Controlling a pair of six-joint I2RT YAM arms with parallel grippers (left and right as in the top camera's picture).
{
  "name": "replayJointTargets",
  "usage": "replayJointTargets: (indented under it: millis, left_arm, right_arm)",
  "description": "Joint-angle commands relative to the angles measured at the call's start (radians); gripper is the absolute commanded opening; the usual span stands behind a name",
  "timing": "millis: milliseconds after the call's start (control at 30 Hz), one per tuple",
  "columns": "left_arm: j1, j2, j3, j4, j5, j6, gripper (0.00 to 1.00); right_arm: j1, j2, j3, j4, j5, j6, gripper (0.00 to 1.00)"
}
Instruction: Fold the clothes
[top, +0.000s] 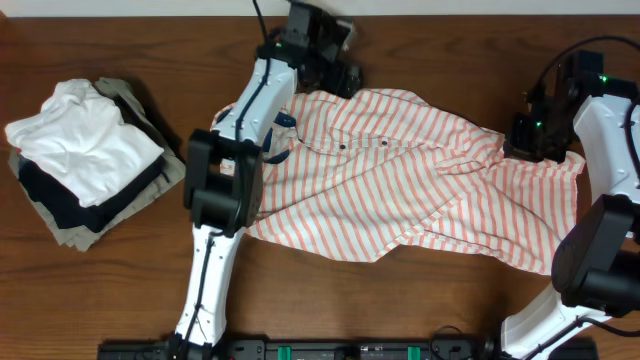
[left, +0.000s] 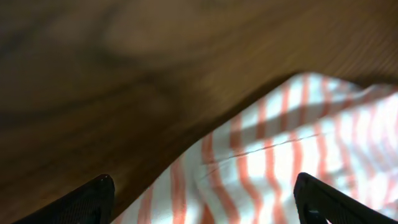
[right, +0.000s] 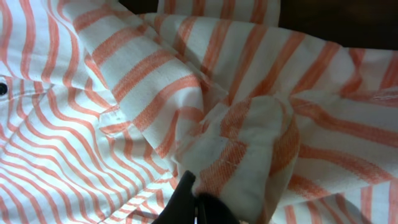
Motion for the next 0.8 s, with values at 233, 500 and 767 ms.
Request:
replayJointTargets:
  millis: [233,500,767]
  left_arm:
    - [-0.009,0.053,0.018,0.018,0.013,0.12,0.93]
    - [-0.026,0.053,0.012,-0.082,0.013,0.121,0.48]
    - [-0.022,0.012,0.012,-0.12,0.01,0.134,0.06]
  right_arm:
    - [0.005,-0.006,0.001,0.006,-0.01,-0.016,0.01]
    - [0.005,-0.006,0.001,0.015,-0.01,-0.015,0.01]
    - [0.002,-0.006,0.001,0.014,0.018,-0.015,0.01]
